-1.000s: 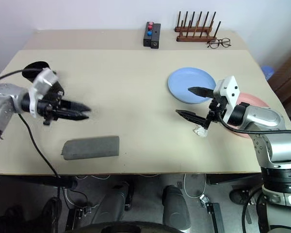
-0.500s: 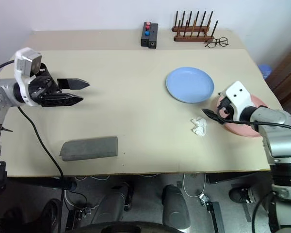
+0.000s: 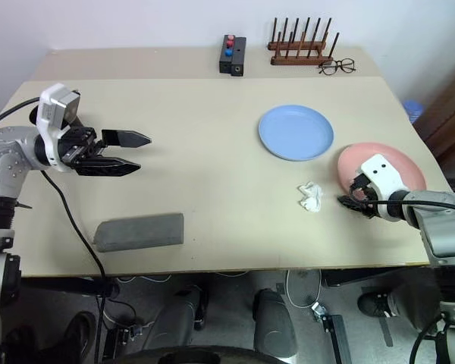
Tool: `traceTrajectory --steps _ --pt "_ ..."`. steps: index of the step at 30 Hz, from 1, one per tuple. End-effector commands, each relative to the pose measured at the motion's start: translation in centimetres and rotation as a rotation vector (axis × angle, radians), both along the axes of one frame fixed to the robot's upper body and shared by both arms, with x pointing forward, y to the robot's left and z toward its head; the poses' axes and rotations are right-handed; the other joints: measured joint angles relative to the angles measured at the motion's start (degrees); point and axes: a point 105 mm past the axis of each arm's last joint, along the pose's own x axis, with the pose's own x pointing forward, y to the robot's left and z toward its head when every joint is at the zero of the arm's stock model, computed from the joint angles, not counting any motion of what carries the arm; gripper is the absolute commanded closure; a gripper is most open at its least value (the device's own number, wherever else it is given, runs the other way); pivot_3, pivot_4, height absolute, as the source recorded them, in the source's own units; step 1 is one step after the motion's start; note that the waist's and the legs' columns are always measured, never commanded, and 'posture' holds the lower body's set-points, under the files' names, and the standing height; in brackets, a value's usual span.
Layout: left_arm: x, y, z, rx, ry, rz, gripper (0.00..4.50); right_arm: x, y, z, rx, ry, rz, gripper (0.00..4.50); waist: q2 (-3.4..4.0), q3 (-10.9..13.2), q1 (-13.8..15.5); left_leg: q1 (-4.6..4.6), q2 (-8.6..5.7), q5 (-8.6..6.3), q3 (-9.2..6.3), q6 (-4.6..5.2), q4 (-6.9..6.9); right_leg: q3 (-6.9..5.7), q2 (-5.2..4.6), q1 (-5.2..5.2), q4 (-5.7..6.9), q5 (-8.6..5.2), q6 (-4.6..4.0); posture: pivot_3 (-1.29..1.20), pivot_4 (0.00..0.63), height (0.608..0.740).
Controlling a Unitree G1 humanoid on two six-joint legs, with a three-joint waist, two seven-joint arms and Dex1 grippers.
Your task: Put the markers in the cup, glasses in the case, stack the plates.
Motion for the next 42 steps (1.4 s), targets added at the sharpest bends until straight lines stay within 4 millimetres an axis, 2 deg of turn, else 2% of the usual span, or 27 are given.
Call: traceTrajectory --steps 1,3,4,9,13,15,18,21,25,27,30,37,42 --pt "-0.1 -0.1 1.2 0.005 -0.055 -0.012 0.0 0.7 -0.7 1.1 -0.021 -0.04 -0.031 3.47 0.0 0.0 0.0 0.0 0.0 0.0 0.0 0.0 0.0 0.0 0.0 0.0 0.0 0.0 0.0 0.0 0.15 0.74" --pt "-0.1 -0.1 1.2 0.005 -0.056 -0.011 0.0 1.0 -0.7 1.4 -0.016 -0.054 -0.037 4.38 -0.02 0.0 -0.1 0.0 0.0 0.0 0.01 0.0 0.02 0.0 -0.01 0.01 0.0 0.0 0.0 0.0 0.15 0.74" --pt "-0.1 -0.1 1.2 0.005 -0.057 -0.01 0.0 1.2 -0.8 1.6 -0.025 -0.068 -0.04 4.48 -0.04 0.0 -0.1 0.02 0.0 0.0 0.01 0.0 0.04 0.01 0.0 0.02 0.0 0.01 0.0 0.0 0.15 0.74" --pt "0.3 0.0 1.5 -0.013 -0.086 0.021 0.0 5.8 -2.6 6.7 -0.101 -0.373 -0.174 4.48 0.0 0.0 -0.3 0.08 0.0 0.0 0.05 -0.01 0.01 0.04 0.0 0.02 0.0 0.02 -0.02 0.0 0.15 0.74" --pt "0.4 0.1 1.6 -0.02 -0.109 0.04 0.0 8.1 1.7 10.1 0.022 -0.561 -0.049 4.48 0.0 0.0 -0.5 0.07 0.0 0.0 0.06 -0.01 -0.13 0.05 0.03 -0.04 0.0 0.07 0.11 0.0 0.15 0.74" --pt "0.7 0.4 1.6 -0.011 -0.139 0.069 0.0 9.0 4.0 10.8 0.054 -0.612 0.01 4.48 0.0 0.0 -0.6 0.08 0.01 0.01 0.05 0.0 -0.17 0.05 0.08 -0.05 0.02 0.14 0.24 0.0 0.15 0.74" --pt "1.3 1.3 1.9 -0.006 -0.166 0.133 0.0 10.1 6.8 10.4 0.025 -0.654 0.078 4.48 0.02 0.0 -0.5 0.08 0.01 0.01 0.04 0.0 -0.14 0.05 0.12 -0.05 0.07 0.15 0.26 0.0 0.15 0.74" --pt "1.2 1.9 2.0 -0.004 -0.17 0.155 0.0 10.3 9.4 10.0 0.053 -0.651 0.161 4.48 0.01 0.0 -0.2 0.06 0.0 0.01 0.02 0.0 -0.11 0.04 0.12 -0.03 0.06 0.14 0.26 0.0 0.15 0.74" --pt "0.9 2.2 1.9 -0.009 -0.168 0.165 0.0 10.1 10.3 8.7 -0.014 -0.614 0.241 4.48 0.03 0.0 -0.1 0.06 -0.03 0.01 0.01 0.0 -0.1 0.06 0.11 -0.01 0.05 0.14 0.25 0.0 0.15 0.74" --pt "0.8 2.2 1.7 -0.011 -0.165 0.168 0.0 9.6 11.1 7.9 0.023 -0.57 0.287 4.48 0.02 0.0 -0.1 0.06 -0.03 0.01 -0.01 0.0 -0.1 0.06 0.12 -0.01 0.05 0.14 0.25 0.0 0.15 0.74" --pt "0.7 2.1 1.4 -0.002 -0.166 0.163 0.0 8.0 12.3 6.3 0.108 -0.444 0.397 3.52 0.02 0.0 -0.3 0.08 -0.01 0.01 -0.02 0.0 -0.11 0.06 0.13 0.01 0.05 0.14 0.25 0.0 0.15 0.74" --pt "0.7 2.1 1.2 0.007 -0.152 0.151 0.0 8.0 11.3 8.6 0.177 -0.513 0.325 0.03 0.03 0.0 -0.4 0.12 0.0 0.02 -0.02 -0.01 -0.1 0.06 0.15 0.0 0.1 0.14 0.25 0.0 0.15 0.74" --pt "0.6 1.7 1.1 0.006 -0.147 0.122 0.0 6.6 9.7 9.2 0.303 -0.428 0.27 0.03 0.03 0.0 -0.1 0.11 0.01 0.02 -0.02 -0.01 -0.11 0.06 0.15 0.0 0.09 0.14 0.25 0.0 0.15 0.74"
